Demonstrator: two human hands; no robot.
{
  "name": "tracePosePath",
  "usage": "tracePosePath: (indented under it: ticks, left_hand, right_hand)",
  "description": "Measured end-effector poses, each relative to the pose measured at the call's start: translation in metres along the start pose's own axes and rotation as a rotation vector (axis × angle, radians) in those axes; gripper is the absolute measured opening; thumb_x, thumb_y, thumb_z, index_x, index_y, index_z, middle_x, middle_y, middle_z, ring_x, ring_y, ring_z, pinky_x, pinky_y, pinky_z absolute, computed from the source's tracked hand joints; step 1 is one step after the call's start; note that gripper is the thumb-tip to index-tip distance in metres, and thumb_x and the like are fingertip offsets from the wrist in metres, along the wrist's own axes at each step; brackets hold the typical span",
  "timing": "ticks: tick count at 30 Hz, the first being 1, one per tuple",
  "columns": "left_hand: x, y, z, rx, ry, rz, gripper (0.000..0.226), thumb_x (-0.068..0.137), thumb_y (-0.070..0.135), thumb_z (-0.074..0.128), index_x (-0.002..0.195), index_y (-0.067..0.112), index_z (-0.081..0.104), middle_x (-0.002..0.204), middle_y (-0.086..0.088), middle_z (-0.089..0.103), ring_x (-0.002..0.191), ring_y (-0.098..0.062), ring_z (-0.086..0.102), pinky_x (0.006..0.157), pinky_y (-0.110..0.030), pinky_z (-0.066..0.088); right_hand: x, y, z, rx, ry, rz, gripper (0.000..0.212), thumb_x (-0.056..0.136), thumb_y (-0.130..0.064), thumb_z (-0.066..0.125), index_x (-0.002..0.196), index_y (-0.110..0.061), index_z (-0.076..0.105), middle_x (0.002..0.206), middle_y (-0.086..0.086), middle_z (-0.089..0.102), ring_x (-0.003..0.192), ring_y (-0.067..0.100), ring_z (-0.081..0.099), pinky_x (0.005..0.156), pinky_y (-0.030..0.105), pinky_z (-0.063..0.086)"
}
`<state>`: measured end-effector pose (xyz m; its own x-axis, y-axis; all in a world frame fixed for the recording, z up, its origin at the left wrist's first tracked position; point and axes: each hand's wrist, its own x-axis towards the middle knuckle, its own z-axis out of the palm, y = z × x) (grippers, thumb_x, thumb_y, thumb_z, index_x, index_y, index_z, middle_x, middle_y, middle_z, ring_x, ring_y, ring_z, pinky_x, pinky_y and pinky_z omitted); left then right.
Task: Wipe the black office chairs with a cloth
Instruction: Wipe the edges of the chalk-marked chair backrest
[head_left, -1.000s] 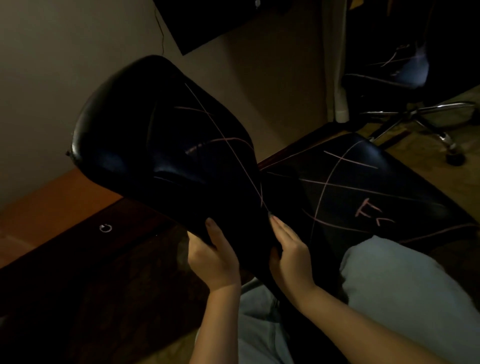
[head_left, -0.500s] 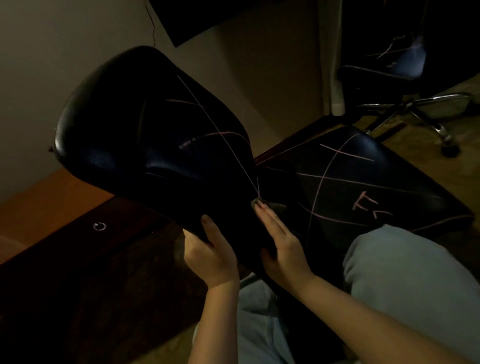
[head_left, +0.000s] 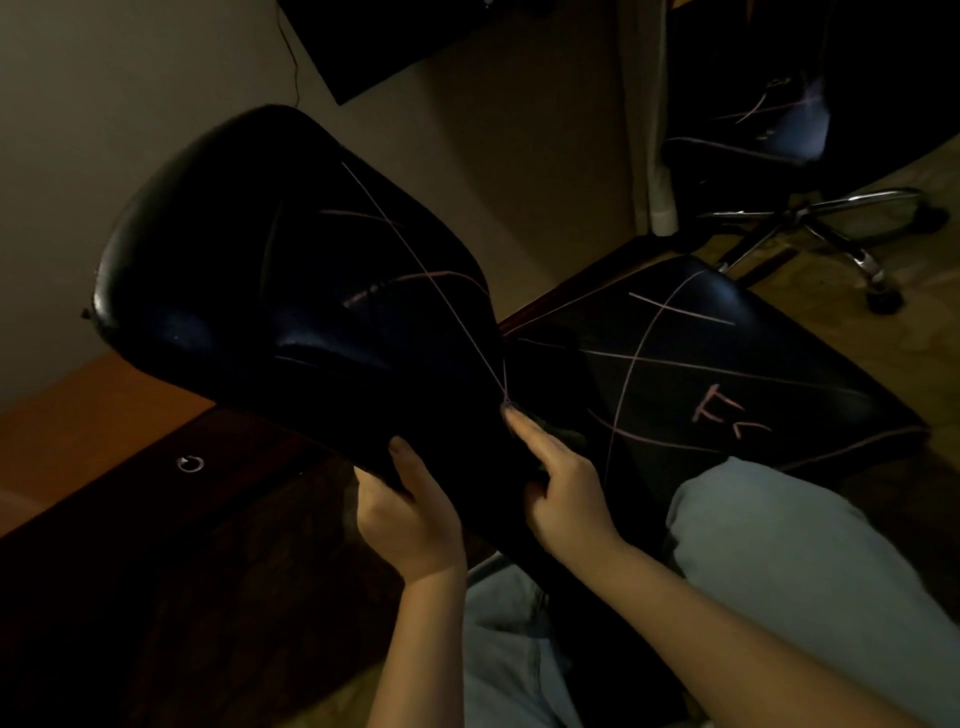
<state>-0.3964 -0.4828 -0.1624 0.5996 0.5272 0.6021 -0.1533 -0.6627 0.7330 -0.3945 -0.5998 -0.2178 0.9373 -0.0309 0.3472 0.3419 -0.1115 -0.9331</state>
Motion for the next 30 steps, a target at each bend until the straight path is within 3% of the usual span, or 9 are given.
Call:
tracePosePath:
  ticks: [4,9,14,18,20,23,26,28,30]
  left_hand:
    - [0.0,0.004,0.0,0.043,-0.008,0.035,0.095,0.088,0.075,0.017,0.127,-0.003,0.055,0.115,-0.025,0.065,0.102,-0.041,0.063,0.082,-0.031,0.041]
    - [0.0,0.004,-0.002,0.018,-0.014,0.024,0.097,0.085,0.078,0.017,0.129,0.001,0.055,0.116,-0.021,0.065,0.104,-0.037,0.062,0.081,-0.026,0.039]
    - [-0.003,0.003,-0.001,-0.042,-0.007,-0.006,0.092,0.085,0.078,0.02,0.126,0.004,0.056,0.11,-0.015,0.067,0.095,-0.022,0.062,0.077,-0.025,0.04]
    - [-0.004,0.009,-0.002,-0.052,0.015,-0.013,0.088,0.086,0.077,0.02,0.117,0.005,0.059,0.092,0.01,0.058,0.078,-0.003,0.052,0.065,-0.011,0.035]
    - [-0.005,0.007,-0.003,-0.051,0.011,-0.013,0.075,0.087,0.076,0.021,0.113,0.016,0.057,0.084,0.024,0.051,0.073,0.011,0.046,0.065,-0.011,0.034]
    - [-0.005,0.006,-0.005,-0.029,0.006,-0.024,0.062,0.086,0.077,0.021,0.111,0.028,0.05,0.084,0.029,0.048,0.073,0.016,0.046,0.065,-0.012,0.035]
    - [-0.003,0.009,-0.004,-0.032,0.016,-0.032,0.083,0.086,0.076,0.022,0.12,0.009,0.058,0.093,0.015,0.058,0.083,0.001,0.055,0.067,-0.016,0.037]
    - [-0.001,0.005,-0.002,0.016,0.001,-0.028,0.078,0.089,0.066,0.028,0.124,0.002,0.057,0.106,-0.008,0.067,0.096,-0.024,0.063,0.076,-0.023,0.041]
    - [0.0,0.002,-0.001,0.041,-0.028,-0.036,0.075,0.089,0.06,0.029,0.125,0.001,0.057,0.113,-0.021,0.066,0.101,-0.037,0.064,0.082,-0.032,0.047]
  right_hand:
    - [0.004,-0.023,0.005,-0.037,-0.027,-0.229,0.075,0.077,0.023,0.044,0.142,-0.013,0.042,0.145,-0.007,0.043,0.139,0.003,0.034,0.113,0.018,0.028]
    - [0.001,-0.005,0.011,-0.136,0.076,-0.257,0.07,0.08,0.018,0.058,0.142,-0.012,0.043,0.143,0.001,0.048,0.137,0.011,0.041,0.113,0.024,0.033]
    - [-0.009,0.018,-0.002,-0.222,0.117,-0.119,0.045,0.086,0.0,0.062,0.13,-0.011,0.057,0.125,-0.003,0.054,0.118,0.008,0.05,0.103,0.013,0.037]
    - [-0.013,0.029,-0.012,-0.115,0.109,0.158,0.036,0.085,0.005,0.061,0.106,-0.024,0.06,0.106,-0.01,0.058,0.095,-0.002,0.057,0.083,0.013,0.044]
    - [-0.014,0.03,-0.009,-0.061,0.134,0.22,0.033,0.084,0.004,0.062,0.099,-0.025,0.058,0.101,-0.007,0.06,0.093,0.0,0.058,0.078,0.008,0.042]
    - [-0.013,0.02,0.002,-0.071,0.203,0.167,0.037,0.08,0.013,0.058,0.101,-0.018,0.061,0.101,-0.004,0.061,0.099,0.009,0.06,0.084,0.006,0.041]
    - [-0.008,-0.007,0.009,-0.094,0.228,-0.046,0.048,0.074,0.019,0.051,0.11,-0.01,0.064,0.108,-0.003,0.06,0.107,0.009,0.058,0.095,0.011,0.042]
    - [-0.002,-0.025,0.009,-0.089,0.179,-0.176,0.052,0.073,0.014,0.048,0.118,-0.008,0.063,0.115,-0.001,0.059,0.114,0.008,0.055,0.101,0.016,0.042]
    - [0.004,-0.034,0.008,-0.071,0.106,-0.238,0.055,0.074,0.01,0.048,0.124,-0.008,0.06,0.12,0.002,0.058,0.118,0.008,0.052,0.103,0.017,0.04]
